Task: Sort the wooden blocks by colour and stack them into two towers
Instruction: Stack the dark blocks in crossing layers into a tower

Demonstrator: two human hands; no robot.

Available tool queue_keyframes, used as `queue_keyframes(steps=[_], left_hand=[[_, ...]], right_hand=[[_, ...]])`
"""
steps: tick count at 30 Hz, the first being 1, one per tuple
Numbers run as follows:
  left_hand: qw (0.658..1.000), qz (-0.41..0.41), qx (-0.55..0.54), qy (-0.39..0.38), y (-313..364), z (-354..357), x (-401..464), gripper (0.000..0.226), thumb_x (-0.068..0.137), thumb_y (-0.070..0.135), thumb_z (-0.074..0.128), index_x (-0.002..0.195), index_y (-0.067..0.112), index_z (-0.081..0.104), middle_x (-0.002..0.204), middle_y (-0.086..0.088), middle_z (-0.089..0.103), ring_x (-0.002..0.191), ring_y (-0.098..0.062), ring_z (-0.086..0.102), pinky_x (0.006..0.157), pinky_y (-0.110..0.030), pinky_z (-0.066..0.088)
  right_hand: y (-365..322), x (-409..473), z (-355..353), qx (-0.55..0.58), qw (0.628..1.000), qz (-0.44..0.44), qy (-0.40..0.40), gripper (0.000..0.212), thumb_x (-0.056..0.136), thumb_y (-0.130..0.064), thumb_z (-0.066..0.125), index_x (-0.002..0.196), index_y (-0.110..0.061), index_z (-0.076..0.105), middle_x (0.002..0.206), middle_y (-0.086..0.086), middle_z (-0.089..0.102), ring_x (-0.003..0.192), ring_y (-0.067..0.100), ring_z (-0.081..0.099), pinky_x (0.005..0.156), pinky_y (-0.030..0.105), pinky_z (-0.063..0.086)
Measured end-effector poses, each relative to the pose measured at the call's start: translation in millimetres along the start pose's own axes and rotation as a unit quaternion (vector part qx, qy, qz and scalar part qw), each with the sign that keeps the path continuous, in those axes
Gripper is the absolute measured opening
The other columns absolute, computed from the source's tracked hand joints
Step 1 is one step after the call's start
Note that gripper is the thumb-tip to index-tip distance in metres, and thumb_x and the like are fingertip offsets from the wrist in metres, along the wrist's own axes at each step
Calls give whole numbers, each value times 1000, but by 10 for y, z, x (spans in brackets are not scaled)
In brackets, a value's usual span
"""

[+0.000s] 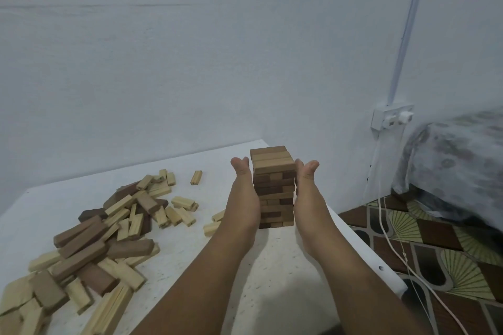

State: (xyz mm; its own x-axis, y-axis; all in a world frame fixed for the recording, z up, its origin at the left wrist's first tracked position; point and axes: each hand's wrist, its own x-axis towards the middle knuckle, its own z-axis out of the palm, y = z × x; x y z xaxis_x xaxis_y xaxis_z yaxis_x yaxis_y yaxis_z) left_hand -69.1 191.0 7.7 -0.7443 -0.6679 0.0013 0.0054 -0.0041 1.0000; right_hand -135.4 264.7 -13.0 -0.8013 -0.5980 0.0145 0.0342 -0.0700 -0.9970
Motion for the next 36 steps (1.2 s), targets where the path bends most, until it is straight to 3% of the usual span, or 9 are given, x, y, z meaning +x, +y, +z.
queue_keyframes(steps=[4, 8, 12, 15, 23, 25, 29, 32, 36], left_hand=[[999, 5, -36, 21, 28, 21, 20, 64, 97, 63, 3, 153, 42, 27, 121, 24, 47, 92, 12, 43, 81, -12, 31], [999, 7, -7, 35, 59, 46, 33, 62, 96, 66, 4, 143, 46, 39, 99, 29, 56, 78, 16, 51, 56, -3, 39], [999, 3, -8, 35, 79, 52, 64, 59, 94, 70, 8, 116, 48, 58, 107, 12, 70, 90, 2, 65, 58, -15, 46], [999, 4, 5, 38, 123, 59, 10, 48, 98, 65, 10, 89, 52, 55, 89, 20, 64, 64, 15, 63, 43, -4, 43], [999, 29, 15, 25, 134, 49, -34, 55, 95, 67, 7, 107, 51, 58, 105, 17, 67, 92, 5, 61, 53, -2, 44], [999, 36, 25, 32, 165, 5, -83, 56, 95, 67, 5, 130, 51, 45, 114, 26, 58, 102, 10, 54, 78, 1, 41], [994, 80, 50, 54, 163, -285, -259, 73, 88, 74, 8, 151, 44, 28, 158, 20, 29, 147, -4, 24, 119, -34, 14], [979, 137, 125, 90, 169, -645, -465, 50, 100, 60, 25, 141, 42, 46, 144, 26, 47, 134, 8, 39, 113, -27, 31], [953, 159, 207, 152, 111, -1304, -724, 16, 99, 25, 55, 104, 33, 67, 100, 22, 72, 98, 9, 63, 87, -23, 50]], right_hand=[[-26, -2, -10, 15, 1000, -25, 2, 87, 72, -80, 7, 151, -48, 23, 131, -26, 39, 120, -2, 34, 103, 27, 28], [-32, -24, 18, 7, 999, -53, -7, 93, 67, -90, 9, 148, -50, 29, 141, -21, 47, 129, 3, 45, 107, 28, 37], [2, -13, 23, -5, 998, -65, -12, 98, 59, -100, 11, 143, -55, 34, 140, -16, 54, 130, 10, 51, 106, 35, 44], [-16, -18, 14, 0, 998, -65, -13, 92, 63, -91, 12, 144, -53, 34, 139, -16, 54, 129, 10, 51, 97, 28, 44], [-92, -83, 16, -24, 998, -54, -6, 91, 65, -88, 9, 146, -52, 29, 141, -21, 45, 125, 1, 42, 106, 26, 34], [-128, -150, 7, -53, 995, -84, 31, 82, 78, -74, 8, 151, -43, 26, 141, -23, 39, 125, -5, 32, 102, 17, 24], [-190, -325, 84, -151, 937, -275, 157, 44, 101, -46, 45, 142, -32, 46, 142, -20, 48, 128, -9, 40, 102, 8, 32], [-185, -497, 332, -181, 893, -390, 134, 33, 97, -24, 56, 130, -20, 59, 127, -11, 60, 119, 2, 55, 95, 14, 46], [-84, -691, 819, -210, 918, -337, 17, 33, 97, -31, 57, 130, -32, 57, 125, -27, 55, 121, -3, 50, 98, 12, 43]])
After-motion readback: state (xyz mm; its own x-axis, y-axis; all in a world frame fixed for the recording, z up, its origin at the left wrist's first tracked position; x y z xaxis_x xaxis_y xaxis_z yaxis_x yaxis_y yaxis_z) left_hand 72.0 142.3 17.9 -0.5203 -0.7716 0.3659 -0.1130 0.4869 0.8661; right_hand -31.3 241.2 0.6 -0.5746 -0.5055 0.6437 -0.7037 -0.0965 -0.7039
